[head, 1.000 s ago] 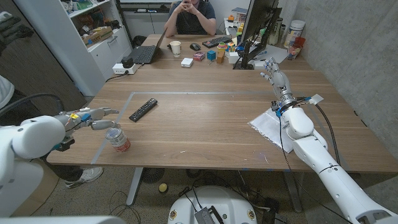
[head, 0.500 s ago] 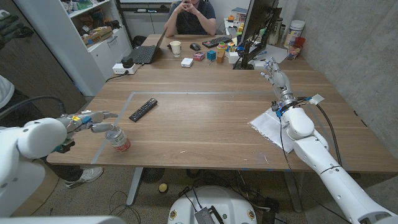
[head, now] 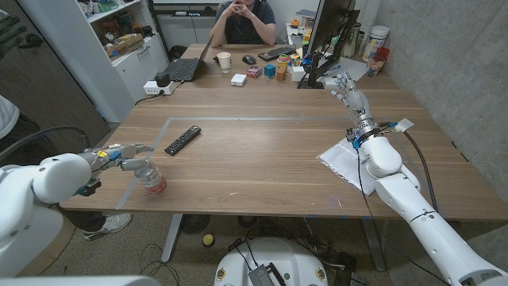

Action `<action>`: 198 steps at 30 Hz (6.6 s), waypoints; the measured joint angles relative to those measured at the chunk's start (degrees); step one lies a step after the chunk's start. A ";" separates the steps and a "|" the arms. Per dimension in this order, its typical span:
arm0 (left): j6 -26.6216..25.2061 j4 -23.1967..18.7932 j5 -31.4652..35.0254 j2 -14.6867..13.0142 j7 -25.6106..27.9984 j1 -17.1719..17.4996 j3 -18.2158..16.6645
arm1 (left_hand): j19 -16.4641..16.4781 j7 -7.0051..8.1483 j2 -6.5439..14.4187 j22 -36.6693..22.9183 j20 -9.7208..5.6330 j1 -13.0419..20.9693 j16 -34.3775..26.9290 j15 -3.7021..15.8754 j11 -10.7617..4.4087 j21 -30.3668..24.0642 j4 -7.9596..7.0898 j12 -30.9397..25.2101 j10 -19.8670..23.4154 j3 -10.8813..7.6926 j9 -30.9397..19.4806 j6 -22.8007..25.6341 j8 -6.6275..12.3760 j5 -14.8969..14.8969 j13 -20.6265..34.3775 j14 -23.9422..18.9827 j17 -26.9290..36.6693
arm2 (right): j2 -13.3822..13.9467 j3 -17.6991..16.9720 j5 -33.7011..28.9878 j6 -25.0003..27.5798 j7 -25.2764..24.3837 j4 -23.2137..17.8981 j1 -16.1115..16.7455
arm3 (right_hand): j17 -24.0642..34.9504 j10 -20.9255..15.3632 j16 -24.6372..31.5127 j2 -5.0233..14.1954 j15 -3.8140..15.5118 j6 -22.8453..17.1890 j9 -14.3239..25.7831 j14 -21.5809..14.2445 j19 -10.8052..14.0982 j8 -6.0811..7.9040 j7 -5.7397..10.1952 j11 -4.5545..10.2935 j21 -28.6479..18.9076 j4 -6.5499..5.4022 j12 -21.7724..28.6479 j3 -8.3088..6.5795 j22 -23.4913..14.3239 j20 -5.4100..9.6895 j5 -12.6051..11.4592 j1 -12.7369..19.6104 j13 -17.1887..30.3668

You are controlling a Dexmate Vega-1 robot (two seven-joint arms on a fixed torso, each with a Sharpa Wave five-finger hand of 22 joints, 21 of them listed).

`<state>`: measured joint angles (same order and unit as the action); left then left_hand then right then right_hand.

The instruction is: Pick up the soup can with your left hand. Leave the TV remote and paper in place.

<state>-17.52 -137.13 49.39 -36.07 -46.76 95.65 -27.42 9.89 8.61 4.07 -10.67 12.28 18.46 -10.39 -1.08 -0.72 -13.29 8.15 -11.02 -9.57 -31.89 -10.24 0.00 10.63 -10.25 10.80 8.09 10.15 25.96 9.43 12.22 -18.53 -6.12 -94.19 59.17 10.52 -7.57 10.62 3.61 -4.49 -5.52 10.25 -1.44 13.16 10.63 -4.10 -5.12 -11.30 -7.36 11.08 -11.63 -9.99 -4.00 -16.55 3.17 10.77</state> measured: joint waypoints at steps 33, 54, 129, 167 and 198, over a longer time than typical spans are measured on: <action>-5.77 2.53 -10.33 -10.80 0.09 -0.24 5.77 | 10.80 3.23 -7.37 -0.41 0.09 5.23 -0.90 -2.64 0.32 -2.64 2.06 -0.68 -0.31 3.99 0.00 -0.68 0.40 -0.39 0.00 -4.56 0.14 | 0.74 0.31 0.44 -1.02 1.01 1.76 -1.88 | 0.00 -0.21 0.00 -0.27 -0.42 0.00 0.00 -0.83 0.20 0.00 0.00 0.21 0.00 0.24 0.00 0.24 0.12 -0.20 -0.43 -0.27 0.00; -13.75 0.93 -7.38 -21.84 -3.80 -0.46 13.06 | 49.93 -2.89 -8.70 -0.66 -15.42 43.96 -10.20 2.48 -2.04 -18.42 1.80 -11.85 35.70 3.97 -1.80 28.46 9.83 -0.39 3.11 -38.29 2.79 | 0.39 0.33 0.58 -1.97 1.43 3.52 -3.04 | 0.00 -0.72 0.45 -0.27 -1.23 -0.21 0.00 -1.65 0.49 0.00 0.21 0.09 0.00 0.23 0.00 0.72 0.12 -0.94 -0.42 -0.27 0.00; -10.61 -3.78 26.58 -7.89 3.20 -4.92 10.49 | 51.91 -7.83 -11.73 -0.78 -18.15 46.98 -11.68 -2.11 -3.46 -31.44 0.71 -14.82 44.81 7.03 -2.81 44.42 12.25 -0.17 12.73 -48.81 2.80 | 0.03 1.33 0.42 -3.27 2.86 7.03 -5.84 | 0.00 -1.44 0.45 -0.50 -0.92 -0.73 0.00 -1.95 -0.45 0.00 0.32 -0.01 0.00 0.16 0.00 1.58 0.10 -0.81 -0.88 -0.50 0.00; -4.32 0.28 18.85 -0.41 19.84 -11.35 10.34 | 51.92 -8.35 -8.92 0.01 -18.15 44.17 -9.87 -3.29 -2.42 -33.80 0.04 -13.25 45.35 7.96 -2.80 43.90 10.82 -0.16 11.66 -50.39 2.18 | 1.00 1.62 -0.62 -2.82 2.15 8.28 -7.77 | 0.00 -1.44 0.45 -0.74 -0.92 -1.04 0.00 -1.94 -0.43 0.00 0.01 -0.01 0.00 0.23 0.00 1.99 0.10 -0.81 -1.01 -0.26 0.00; -6.56 -3.66 16.98 -0.52 20.54 -14.35 9.14 | 51.92 -8.36 -7.66 0.29 -18.15 42.91 -8.84 -3.59 -2.22 -34.85 0.40 -12.41 47.54 7.60 -2.54 43.91 10.00 -0.05 11.38 -51.53 1.80 | 0.24 1.85 0.34 -4.94 4.33 12.53 -10.29 | 0.00 -1.44 0.45 -0.73 -0.92 -1.24 0.00 -1.94 -0.45 0.00 0.21 0.00 0.00 0.24 0.00 2.45 0.10 -0.79 -1.33 -0.26 0.00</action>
<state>-24.09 -140.79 66.38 -36.59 -26.21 81.29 -18.28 61.80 0.25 -3.59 -10.38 -5.86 61.37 -19.23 -4.67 -2.95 -48.14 8.54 -23.42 37.97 -24.29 -12.78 43.90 20.63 -10.30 22.19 -43.44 11.94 26.21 11.28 12.56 -23.47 -1.78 -81.66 48.88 10.52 -9.01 11.07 2.87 -5.41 -6.76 10.25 -3.38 12.72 10.64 -3.89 -5.12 -11.30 -7.12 11.08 -9.18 -9.89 -4.79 -17.88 2.91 10.77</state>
